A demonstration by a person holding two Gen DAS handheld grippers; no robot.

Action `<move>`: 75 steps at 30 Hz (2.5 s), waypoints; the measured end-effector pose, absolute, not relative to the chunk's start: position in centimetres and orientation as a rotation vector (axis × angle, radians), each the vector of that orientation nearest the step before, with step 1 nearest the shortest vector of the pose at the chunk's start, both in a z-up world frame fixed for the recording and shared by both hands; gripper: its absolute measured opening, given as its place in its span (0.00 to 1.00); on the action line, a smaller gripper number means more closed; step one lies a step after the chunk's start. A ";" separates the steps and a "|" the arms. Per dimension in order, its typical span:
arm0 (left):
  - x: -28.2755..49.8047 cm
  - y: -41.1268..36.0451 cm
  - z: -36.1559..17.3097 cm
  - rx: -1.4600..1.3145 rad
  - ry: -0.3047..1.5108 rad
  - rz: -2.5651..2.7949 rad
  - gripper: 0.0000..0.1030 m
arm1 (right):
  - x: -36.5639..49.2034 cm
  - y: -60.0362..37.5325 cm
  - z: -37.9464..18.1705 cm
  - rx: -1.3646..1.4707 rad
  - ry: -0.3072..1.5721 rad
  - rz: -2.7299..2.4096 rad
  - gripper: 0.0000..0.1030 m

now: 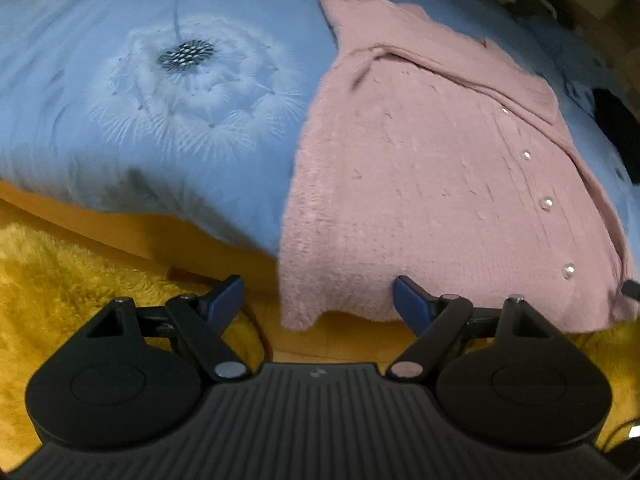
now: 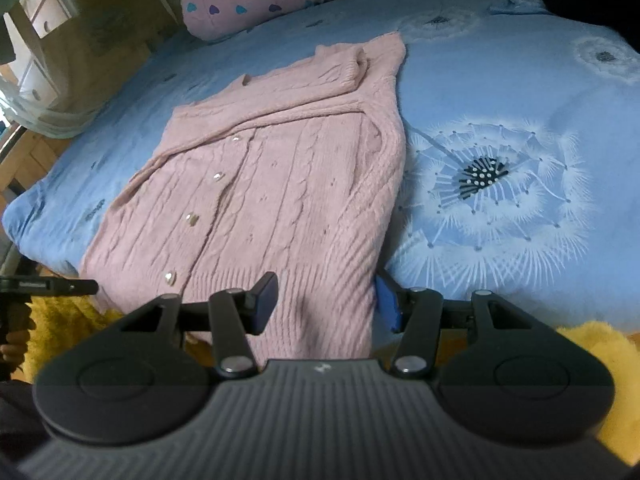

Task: Fold small clothes
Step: 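Move both open tools to the ribbed hem of the cardigan, then grasp the ribbed hem with the left tool while the right tool grasps it too, then lift the hem with both tools and fold it toward the collar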

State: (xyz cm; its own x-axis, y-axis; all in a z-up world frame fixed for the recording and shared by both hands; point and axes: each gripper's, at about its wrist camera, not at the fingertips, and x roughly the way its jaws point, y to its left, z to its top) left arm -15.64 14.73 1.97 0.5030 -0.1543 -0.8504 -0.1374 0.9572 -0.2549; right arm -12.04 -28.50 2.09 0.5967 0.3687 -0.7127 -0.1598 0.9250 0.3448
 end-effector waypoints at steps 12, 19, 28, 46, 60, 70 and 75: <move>-17.5 12.4 1.9 -0.159 0.908 -0.066 0.66 | -12.3 -28.3 1.3 0.274 0.908 0.284 0.52; -17.4 12.6 1.3 -0.219 0.944 -0.145 0.38 | -12.1 -28.5 1.1 0.302 0.915 0.297 0.53; -17.1 12.9 0.9 -0.277 0.955 -0.184 0.19 | -12.2 -28.4 1.1 0.296 0.898 0.308 0.36; -15.3 11.7 9.5 -0.394 0.736 -0.316 0.14 | -10.9 -29.3 4.0 0.659 0.676 0.516 0.17; -11.0 13.5 12.5 -0.399 0.679 -0.250 0.13 | -6.6 -28.6 6.1 0.715 0.574 0.572 0.17; -3.3 13.7 16.6 -0.357 0.561 -0.171 0.13 | -1.0 -29.6 7.7 0.776 0.448 0.550 0.17; 1.7 13.2 17.4 -0.319 0.512 -0.127 0.12 | 3.2 -30.2 7.9 0.795 0.400 0.517 0.17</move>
